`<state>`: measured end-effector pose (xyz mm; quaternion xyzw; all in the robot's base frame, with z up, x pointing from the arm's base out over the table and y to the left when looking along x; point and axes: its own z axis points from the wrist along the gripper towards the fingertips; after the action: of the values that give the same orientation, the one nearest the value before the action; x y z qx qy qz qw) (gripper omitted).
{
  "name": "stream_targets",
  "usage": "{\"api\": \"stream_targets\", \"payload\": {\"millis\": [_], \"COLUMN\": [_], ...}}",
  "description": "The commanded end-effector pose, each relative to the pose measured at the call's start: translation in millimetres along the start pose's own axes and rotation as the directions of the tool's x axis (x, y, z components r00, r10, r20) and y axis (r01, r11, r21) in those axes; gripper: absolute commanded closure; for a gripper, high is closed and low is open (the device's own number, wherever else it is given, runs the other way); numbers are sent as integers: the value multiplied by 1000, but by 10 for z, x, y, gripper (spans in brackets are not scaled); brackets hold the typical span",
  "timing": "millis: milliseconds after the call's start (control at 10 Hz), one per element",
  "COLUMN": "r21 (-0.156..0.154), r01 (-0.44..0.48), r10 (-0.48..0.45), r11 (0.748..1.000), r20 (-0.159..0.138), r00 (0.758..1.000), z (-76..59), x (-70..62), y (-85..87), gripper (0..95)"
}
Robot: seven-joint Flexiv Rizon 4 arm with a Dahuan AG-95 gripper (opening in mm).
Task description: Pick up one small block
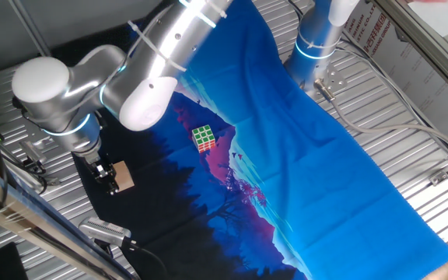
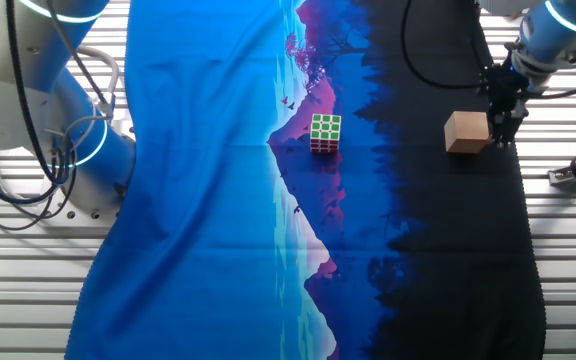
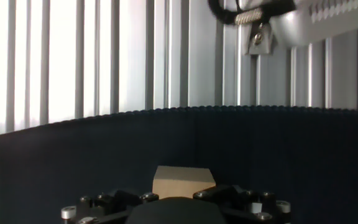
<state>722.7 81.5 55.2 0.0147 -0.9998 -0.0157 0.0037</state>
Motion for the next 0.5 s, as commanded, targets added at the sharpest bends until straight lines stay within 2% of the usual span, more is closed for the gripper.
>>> {"api": "stream_targets", "payload": {"millis": [100, 300, 400, 500], "r21": [2, 4, 4, 3], "r01": [-3, -5, -10, -11], "r10": [3, 5, 10, 11], "r11": [1000, 1000, 1000, 1000], "r20": [1, 0, 3, 3], "r00": [1000, 1000, 1000, 1000], "z": [96, 165, 185, 189], "x": [-1, 36, 66, 70], "y": [8, 27, 37, 36], "gripper": [0, 0, 190, 190]}}
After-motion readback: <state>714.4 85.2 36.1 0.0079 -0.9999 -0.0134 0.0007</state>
